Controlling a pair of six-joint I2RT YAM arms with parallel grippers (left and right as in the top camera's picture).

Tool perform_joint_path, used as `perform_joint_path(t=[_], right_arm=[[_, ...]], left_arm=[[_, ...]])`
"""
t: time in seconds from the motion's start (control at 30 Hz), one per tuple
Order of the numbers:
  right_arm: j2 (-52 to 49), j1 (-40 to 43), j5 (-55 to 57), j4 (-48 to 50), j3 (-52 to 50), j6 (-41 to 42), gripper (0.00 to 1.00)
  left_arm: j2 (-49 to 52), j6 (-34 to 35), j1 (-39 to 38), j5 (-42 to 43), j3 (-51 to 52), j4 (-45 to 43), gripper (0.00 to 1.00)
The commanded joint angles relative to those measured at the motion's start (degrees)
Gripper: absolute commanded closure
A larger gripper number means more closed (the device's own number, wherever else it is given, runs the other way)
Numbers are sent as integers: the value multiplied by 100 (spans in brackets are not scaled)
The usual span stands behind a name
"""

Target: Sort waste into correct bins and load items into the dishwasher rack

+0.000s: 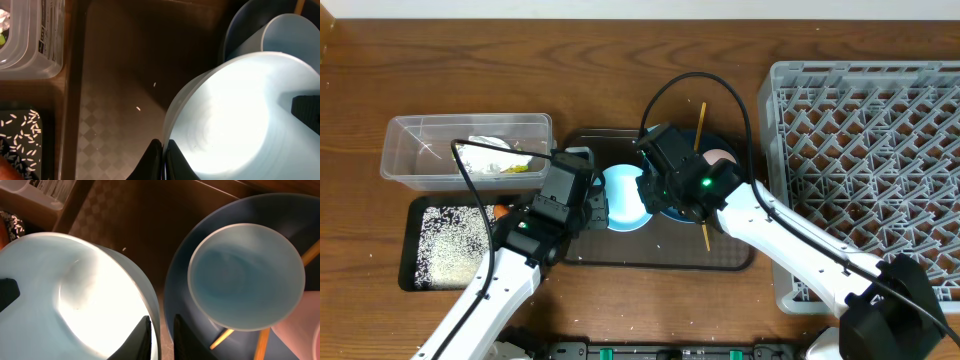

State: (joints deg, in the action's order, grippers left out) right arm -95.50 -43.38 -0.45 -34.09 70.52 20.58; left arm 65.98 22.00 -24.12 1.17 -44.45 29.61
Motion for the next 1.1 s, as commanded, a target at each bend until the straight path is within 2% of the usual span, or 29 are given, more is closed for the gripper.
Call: perform_joint_path(t=[0.0,0.43,0.67,0.83,0.93,1.07], right_arm=[[-42,22,24,0,63,-4,84],[-105,22,22,-39,61,-2,82],[-109,22,22,-20,61,-2,73],[-109,22,22,-17,61,-2,75],[-111,22,20,-17,61,-2,82],[-116,22,22,-31,61,-2,84]], left_arm=[[-50,-101,-13,9,-79,-11,94],[-50,-101,-13,-28,-79,-11,94],[-50,-98,-13,-26,-79,-11,94],[-50,-98,-13,-26,-79,-11,94],[-50,-101,-13,-26,-79,-13,94],[-52,-98,-13,-26,-79,-11,94]])
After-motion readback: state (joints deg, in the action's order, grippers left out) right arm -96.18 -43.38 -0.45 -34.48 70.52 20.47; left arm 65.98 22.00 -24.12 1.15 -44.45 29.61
